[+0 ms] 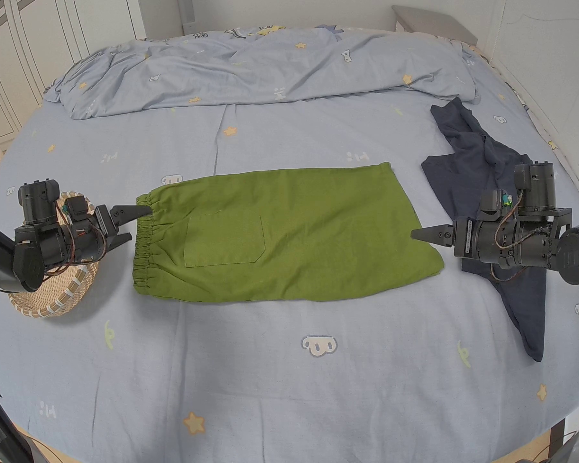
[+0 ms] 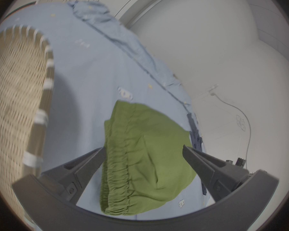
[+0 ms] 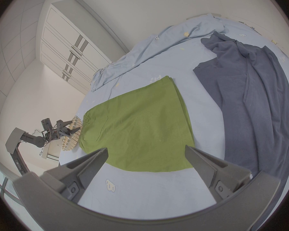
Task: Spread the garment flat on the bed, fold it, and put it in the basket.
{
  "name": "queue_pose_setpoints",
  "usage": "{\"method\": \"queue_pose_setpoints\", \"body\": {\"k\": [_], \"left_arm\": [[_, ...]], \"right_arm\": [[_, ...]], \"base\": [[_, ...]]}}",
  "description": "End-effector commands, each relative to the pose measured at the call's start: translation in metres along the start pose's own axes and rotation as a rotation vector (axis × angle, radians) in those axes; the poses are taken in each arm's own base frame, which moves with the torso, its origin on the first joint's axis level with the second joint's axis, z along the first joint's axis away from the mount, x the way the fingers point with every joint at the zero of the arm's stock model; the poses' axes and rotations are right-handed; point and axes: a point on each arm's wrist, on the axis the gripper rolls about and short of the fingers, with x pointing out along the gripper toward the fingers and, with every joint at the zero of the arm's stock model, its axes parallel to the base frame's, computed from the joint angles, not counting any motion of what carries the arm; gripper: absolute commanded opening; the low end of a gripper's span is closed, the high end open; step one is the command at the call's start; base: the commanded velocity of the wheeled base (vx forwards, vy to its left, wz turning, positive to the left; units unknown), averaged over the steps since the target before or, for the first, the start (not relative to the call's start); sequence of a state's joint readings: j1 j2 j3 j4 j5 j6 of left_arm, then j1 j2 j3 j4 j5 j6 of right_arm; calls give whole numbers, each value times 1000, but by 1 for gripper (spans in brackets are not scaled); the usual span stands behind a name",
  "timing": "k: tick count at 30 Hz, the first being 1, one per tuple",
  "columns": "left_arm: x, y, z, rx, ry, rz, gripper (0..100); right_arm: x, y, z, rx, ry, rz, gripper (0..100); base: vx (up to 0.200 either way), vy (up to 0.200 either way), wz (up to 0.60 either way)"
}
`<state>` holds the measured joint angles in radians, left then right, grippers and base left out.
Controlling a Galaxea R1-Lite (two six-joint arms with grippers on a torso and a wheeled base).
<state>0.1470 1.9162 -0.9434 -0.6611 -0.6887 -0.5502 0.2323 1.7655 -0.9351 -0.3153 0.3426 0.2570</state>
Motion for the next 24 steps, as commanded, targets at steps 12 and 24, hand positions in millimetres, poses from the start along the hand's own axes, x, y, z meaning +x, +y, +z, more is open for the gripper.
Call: {"method": "queue_pose_setpoints", "body": {"k": [12,24], "left_arm": [[37,13,-11,-29,51,67,100],[45,30,-16,-53,59,111,100]], "right_arm": [[2,4,-3,-2,12,11,100],[4,4,-7,-1,27,13,100]], "base": [[0,0,0],[0,0,0]]}}
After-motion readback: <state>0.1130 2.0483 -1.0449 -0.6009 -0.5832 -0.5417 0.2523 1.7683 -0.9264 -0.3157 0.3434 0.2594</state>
